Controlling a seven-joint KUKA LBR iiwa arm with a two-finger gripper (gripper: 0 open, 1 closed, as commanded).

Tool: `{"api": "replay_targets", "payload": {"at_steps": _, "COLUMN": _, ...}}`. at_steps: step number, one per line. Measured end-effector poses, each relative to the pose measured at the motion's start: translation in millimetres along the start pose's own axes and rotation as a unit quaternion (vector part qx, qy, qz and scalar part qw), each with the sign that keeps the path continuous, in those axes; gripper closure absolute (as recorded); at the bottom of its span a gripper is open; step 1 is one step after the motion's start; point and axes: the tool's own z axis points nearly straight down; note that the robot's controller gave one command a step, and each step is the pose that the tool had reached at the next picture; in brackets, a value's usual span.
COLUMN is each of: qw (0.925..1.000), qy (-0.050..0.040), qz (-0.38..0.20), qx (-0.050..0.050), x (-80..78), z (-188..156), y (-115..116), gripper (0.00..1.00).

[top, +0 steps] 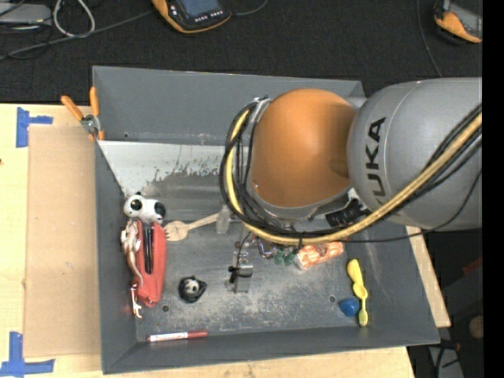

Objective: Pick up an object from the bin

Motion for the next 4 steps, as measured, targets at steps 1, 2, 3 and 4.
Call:
{"api": "replay_targets", "payload": {"at_steps": 1, "qw": 1.0000, "qy": -0.0038, "qz": 0.003, "qx": -0.001, "x": -1.4, "z": -4.6, "y": -1.3, "gripper": 0.00}}
{"api": "replay_targets", "payload": {"at_steps": 2, "qw": 0.9956, "qy": -0.0033, "qz": -0.093, "qx": 0.000, "x": -7.6, "z": 56.8, "y": 11.7, "gripper": 0.00}}
{"api": "replay_targets", "payload": {"at_steps": 3, "qw": 0.9777, "qy": -0.0073, "qz": -0.210, "qx": -0.001, "x": -17.7, "z": 74.3, "y": 35.0, "gripper": 0.00}}
{"api": "replay_targets", "payload": {"at_steps": 4, "qw": 0.9360, "qy": -0.0038, "qz": -0.352, "qx": 0.000, "x": -20.3, "z": 73.7, "y": 33.4, "gripper": 0.00}}
